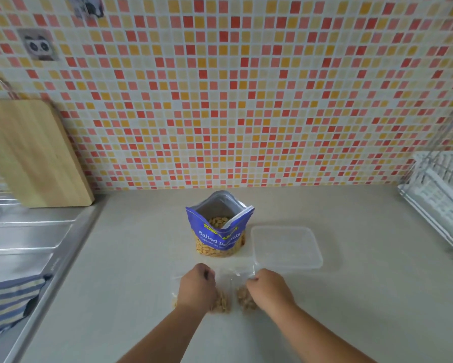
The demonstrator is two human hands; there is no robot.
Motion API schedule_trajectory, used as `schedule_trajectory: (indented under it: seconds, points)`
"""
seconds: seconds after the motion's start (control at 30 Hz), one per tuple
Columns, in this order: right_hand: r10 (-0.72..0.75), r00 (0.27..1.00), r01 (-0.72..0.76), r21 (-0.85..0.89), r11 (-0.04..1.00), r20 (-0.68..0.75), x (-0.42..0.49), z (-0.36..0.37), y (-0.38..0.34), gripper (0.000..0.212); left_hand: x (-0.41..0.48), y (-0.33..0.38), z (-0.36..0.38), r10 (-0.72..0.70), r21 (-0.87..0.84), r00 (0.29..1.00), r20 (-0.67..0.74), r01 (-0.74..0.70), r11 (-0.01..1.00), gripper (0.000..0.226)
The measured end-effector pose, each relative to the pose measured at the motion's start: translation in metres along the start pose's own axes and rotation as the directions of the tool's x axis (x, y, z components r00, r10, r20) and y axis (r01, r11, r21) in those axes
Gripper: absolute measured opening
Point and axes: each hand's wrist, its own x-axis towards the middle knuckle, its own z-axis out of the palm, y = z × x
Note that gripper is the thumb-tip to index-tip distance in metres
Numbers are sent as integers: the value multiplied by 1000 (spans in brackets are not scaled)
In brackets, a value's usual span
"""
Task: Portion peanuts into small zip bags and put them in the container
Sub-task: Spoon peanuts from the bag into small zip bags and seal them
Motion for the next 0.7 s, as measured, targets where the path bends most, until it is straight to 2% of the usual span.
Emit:
schedule_trajectory:
  seconds: [0.13, 0.23, 0.3, 0.37, 0.43, 0.47, 0.57, 0.7]
  points:
    - [-77, 994, 84, 112, 990, -72, -3, -19, -9, 15, -2, 5, -1, 33, 109, 999, 22, -35, 993, 19]
    - [-123, 989, 140, 269, 953, -78, -4, -37, -17, 20, -4, 8, -8, 103, 147, 995, 14, -104, 984, 28]
    - [-131, 989, 146, 433, 890, -65, -10, -50, -25, 21, -10, 18, -20, 193, 55, 981, -36, -191, 980, 19]
    - [-128, 990, 136, 586, 799, -55, -15, -59, -32, 17, -18, 33, -35, 259, -155, 963, -67, -267, 951, 20]
    - [-163, 985, 154, 657, 738, -49, -20, -65, -39, 21, -28, 52, -51, 279, -381, 956, -92, -293, 877, 16]
    - [-188, 981, 172, 668, 724, -48, -22, -67, -42, 23, -31, 61, -58, 293, -435, 950, -109, -310, 845, 12]
    - [-263, 963, 230, 701, 675, -63, -34, -75, -54, 22, -34, 77, -74, 335, -490, 930, -154, -366, 791, 9]
    - [-325, 941, 285, 738, 612, -93, -43, -80, -62, 20, -29, 82, -85, 322, -519, 933, -159, -356, 777, 13]
